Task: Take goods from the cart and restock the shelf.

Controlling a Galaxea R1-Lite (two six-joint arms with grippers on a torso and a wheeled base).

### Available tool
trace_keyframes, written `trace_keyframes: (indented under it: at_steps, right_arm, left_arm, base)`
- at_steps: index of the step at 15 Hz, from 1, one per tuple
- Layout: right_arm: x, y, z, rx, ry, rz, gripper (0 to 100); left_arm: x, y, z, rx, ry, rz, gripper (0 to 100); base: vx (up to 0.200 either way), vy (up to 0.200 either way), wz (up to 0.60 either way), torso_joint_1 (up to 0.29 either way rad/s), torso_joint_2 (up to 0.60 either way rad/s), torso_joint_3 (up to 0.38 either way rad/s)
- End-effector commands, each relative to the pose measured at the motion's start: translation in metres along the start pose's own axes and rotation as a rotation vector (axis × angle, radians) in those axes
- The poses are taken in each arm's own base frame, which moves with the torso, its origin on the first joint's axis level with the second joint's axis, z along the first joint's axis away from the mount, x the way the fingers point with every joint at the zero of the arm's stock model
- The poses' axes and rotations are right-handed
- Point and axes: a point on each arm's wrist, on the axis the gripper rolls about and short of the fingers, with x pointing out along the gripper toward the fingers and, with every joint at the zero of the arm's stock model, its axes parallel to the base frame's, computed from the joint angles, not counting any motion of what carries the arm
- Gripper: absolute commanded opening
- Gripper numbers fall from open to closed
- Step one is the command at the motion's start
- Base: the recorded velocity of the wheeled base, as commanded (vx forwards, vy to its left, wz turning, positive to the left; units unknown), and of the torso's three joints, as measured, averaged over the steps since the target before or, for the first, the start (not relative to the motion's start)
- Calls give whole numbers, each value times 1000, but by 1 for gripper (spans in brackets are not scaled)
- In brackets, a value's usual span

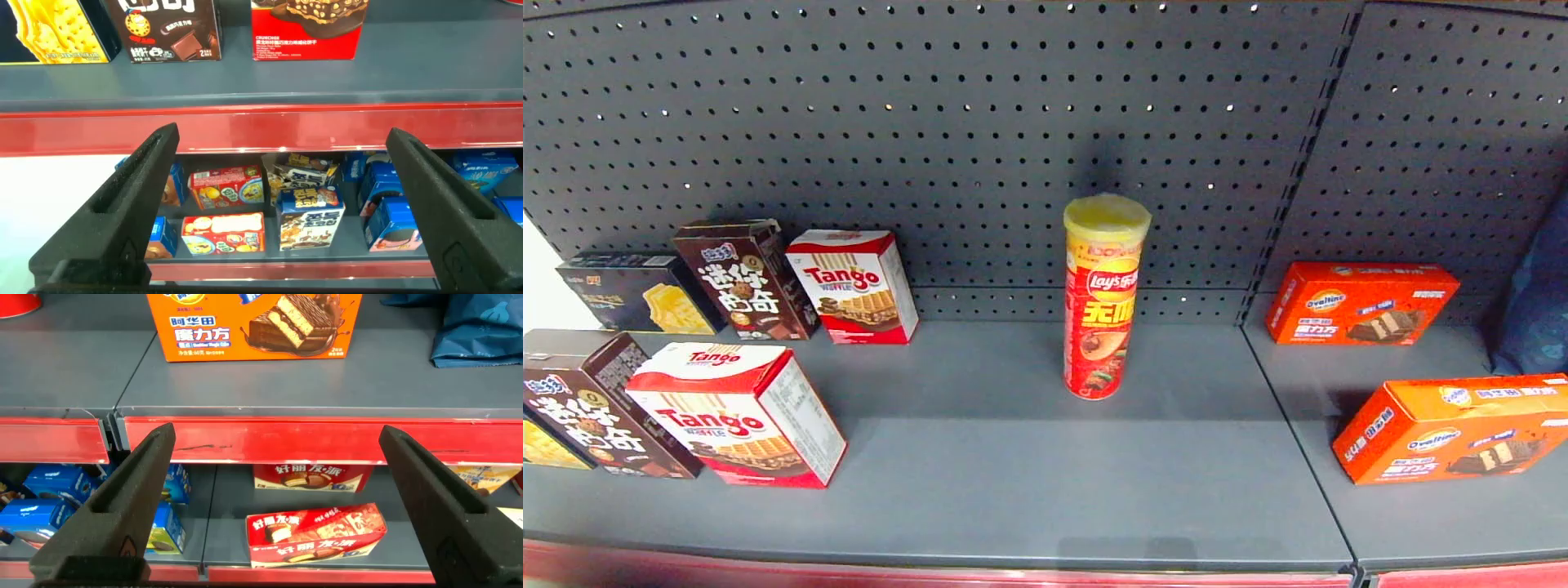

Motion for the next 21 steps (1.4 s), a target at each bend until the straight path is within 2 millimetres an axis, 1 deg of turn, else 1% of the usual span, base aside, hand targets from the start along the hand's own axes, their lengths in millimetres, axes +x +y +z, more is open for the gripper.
trace_keyframes:
  at_steps: [1,9,21]
  right_arm:
    - [0,0,0,0,1,0,100]
    - [0,0,0,0,1,0,100]
    - [0,0,0,0,1,0,100]
  left_arm:
    - [0,0,0,0,1,2,100]
    - [0,0,0,-1,1,0,100]
    - [0,0,0,-1,1,-2,100]
  base:
    - [0,0,0,0,0,0]
    - [0,0,0,0,0,0]
    - [0,0,600,3,6,2]
